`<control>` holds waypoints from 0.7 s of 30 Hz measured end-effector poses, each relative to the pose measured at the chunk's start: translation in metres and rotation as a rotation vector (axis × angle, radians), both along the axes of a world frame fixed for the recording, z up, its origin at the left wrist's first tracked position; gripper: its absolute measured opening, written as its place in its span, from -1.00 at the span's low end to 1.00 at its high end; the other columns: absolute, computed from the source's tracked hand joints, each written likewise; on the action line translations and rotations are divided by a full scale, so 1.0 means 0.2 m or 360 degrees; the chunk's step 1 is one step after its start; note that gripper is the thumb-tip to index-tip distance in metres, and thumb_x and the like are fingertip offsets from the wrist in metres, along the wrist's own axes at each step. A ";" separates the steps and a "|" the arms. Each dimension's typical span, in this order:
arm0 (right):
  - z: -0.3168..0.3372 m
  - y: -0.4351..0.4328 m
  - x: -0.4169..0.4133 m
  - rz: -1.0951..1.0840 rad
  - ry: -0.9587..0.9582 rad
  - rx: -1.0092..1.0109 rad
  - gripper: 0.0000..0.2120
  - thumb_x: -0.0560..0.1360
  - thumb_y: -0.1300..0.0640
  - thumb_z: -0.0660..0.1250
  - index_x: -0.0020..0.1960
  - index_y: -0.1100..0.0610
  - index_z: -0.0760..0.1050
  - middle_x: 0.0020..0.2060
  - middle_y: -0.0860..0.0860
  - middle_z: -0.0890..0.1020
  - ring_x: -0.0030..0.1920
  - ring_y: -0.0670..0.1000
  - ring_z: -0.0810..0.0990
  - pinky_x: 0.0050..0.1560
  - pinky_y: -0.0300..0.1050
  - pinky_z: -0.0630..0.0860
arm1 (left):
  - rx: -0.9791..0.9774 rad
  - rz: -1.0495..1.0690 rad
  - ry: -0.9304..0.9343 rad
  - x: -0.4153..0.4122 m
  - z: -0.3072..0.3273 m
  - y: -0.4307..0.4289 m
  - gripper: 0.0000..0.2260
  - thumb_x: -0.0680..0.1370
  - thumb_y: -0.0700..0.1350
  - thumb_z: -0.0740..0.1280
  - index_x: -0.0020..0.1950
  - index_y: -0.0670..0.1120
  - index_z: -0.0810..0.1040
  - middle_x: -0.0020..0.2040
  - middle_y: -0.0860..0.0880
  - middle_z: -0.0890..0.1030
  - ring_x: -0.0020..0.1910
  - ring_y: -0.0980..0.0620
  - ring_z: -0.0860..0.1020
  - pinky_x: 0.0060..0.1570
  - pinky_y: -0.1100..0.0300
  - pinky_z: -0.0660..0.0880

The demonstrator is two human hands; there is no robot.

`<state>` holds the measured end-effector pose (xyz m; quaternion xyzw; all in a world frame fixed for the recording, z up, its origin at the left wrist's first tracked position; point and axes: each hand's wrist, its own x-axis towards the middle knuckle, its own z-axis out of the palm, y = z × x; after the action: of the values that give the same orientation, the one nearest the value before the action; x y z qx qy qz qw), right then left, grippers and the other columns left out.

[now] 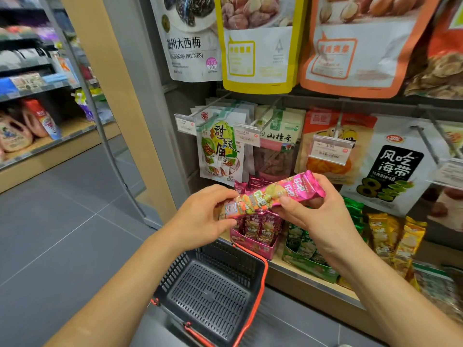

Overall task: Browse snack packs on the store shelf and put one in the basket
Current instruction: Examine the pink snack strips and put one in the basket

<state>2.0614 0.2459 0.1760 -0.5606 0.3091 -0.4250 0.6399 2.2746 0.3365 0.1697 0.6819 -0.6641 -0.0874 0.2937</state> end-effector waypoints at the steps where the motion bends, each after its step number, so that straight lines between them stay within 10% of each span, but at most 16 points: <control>1: 0.00 0.01 0.00 -0.0009 0.0071 -0.0088 -0.64 0.40 0.29 0.50 0.09 0.00 0.50 -0.08 0.03 0.70 -0.02 0.05 0.70 -0.07 -0.01 0.67 | -0.0001 -0.0038 -0.0063 -0.02 0.00 0.00 -0.55 0.45 -0.09 0.49 0.32 -0.03 0.51 0.18 0.09 0.53 0.17 0.15 0.46 0.19 0.25 0.40; 14: -0.03 0.06 0.05 0.0070 0.0669 -0.0712 -0.68 0.34 0.20 0.55 0.00 -0.07 0.57 -0.19 -0.12 0.66 -0.17 -0.21 0.62 -0.16 -0.35 0.50 | -0.0299 -0.0285 0.0237 -0.24 0.04 -0.02 -0.59 0.49 -0.14 0.37 0.35 -0.08 0.50 0.20 0.07 0.52 0.25 0.10 0.46 0.30 0.10 0.39; 21: -0.05 0.08 0.09 0.0128 0.0785 -0.0862 -0.70 0.33 0.09 0.57 0.02 -0.10 0.61 -0.19 -0.15 0.68 -0.14 -0.20 0.61 -0.11 -0.20 0.53 | -0.0584 -0.0053 0.0398 -0.28 0.06 -0.03 -0.85 0.47 -0.10 0.45 -0.01 -0.10 0.72 -0.08 0.04 0.63 -0.02 0.11 0.58 0.02 0.15 0.52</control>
<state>2.0785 0.2626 0.1654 -0.8070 0.3080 -0.3182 0.3906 2.2190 0.3304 0.1812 0.5898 -0.6385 -0.0539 0.4915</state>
